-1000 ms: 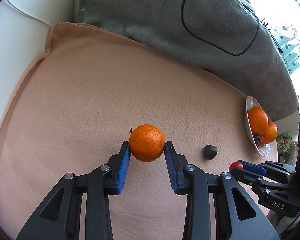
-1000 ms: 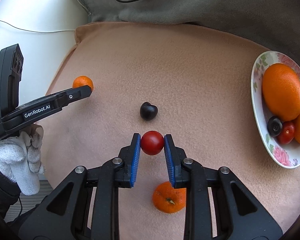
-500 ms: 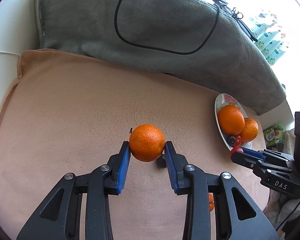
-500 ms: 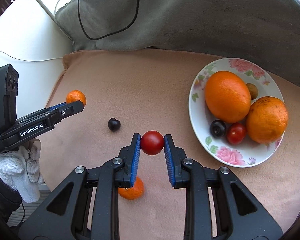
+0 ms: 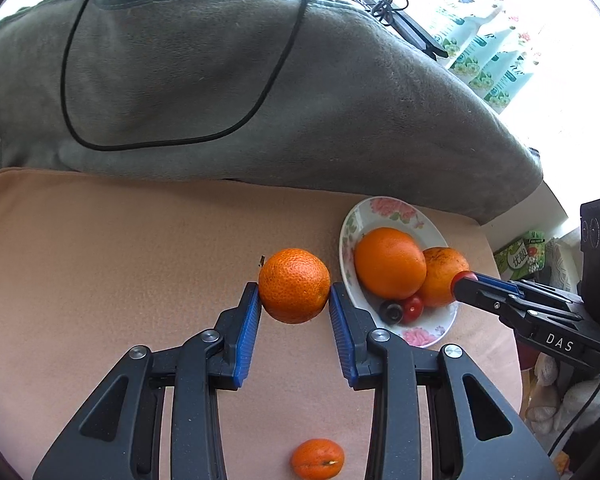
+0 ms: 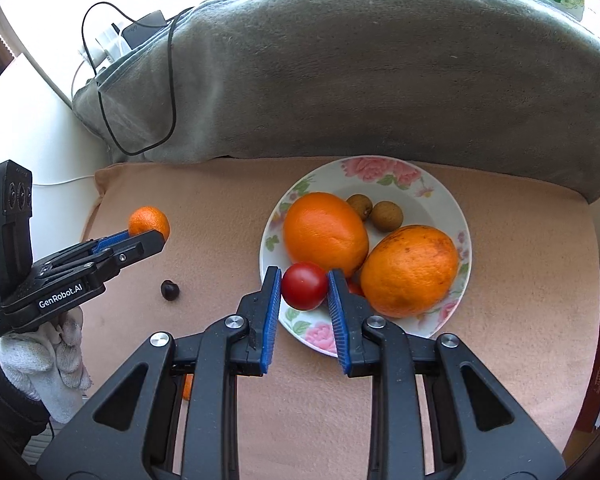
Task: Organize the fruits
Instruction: 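Lift and carry the mandarin and cherry tomato over the floral plate, then open both grippers to drop the mandarin and cherry tomato onto the plate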
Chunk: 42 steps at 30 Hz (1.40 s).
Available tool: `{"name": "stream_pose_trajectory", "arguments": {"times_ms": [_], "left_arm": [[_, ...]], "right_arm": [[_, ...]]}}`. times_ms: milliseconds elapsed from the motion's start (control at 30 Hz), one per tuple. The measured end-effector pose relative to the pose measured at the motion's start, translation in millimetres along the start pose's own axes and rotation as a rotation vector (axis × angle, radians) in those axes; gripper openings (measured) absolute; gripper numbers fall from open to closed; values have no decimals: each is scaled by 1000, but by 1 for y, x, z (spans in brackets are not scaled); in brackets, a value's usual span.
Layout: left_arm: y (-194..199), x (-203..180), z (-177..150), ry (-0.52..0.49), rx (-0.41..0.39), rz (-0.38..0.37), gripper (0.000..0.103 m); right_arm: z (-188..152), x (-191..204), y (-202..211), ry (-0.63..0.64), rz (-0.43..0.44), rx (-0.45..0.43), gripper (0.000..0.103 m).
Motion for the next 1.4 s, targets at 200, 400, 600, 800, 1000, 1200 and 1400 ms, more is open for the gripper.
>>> {"name": "stream_pose_trajectory", "arguments": {"times_ms": [200, 400, 600, 800, 1000, 1200, 1400], "left_arm": [[-15, -24, 10, -31, 0, -24, 33], [-29, -41, 22, -46, -1, -42, 33], [-41, -55, 28, -52, -4, -51, 33], [-53, -64, 31, -47, 7, -62, 33], [-59, -72, 34, -61, 15, -64, 33], [-63, -75, 39, -60, 20, -65, 33], [-63, -78, 39, -68, 29, -65, 34]], "right_arm": [[11, -23, 8, -10, -15, -25, 25], [24, -43, 9, -22, -27, -45, 25], [33, -59, 4, -26, -29, -47, 25], [37, -69, -5, -16, -32, -32, 25], [40, -77, -9, -27, -28, -27, 25], [39, -79, -12, -22, -31, -21, 25], [38, -80, -13, -30, -35, -22, 25]]}}
Point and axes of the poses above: each gripper's, at about its wrist camera, not at the fingertips, and y roughly against the way its jaws point, x to its left, z to its top, the point moved 3 cm from there along -y, roughly the way its jaws point
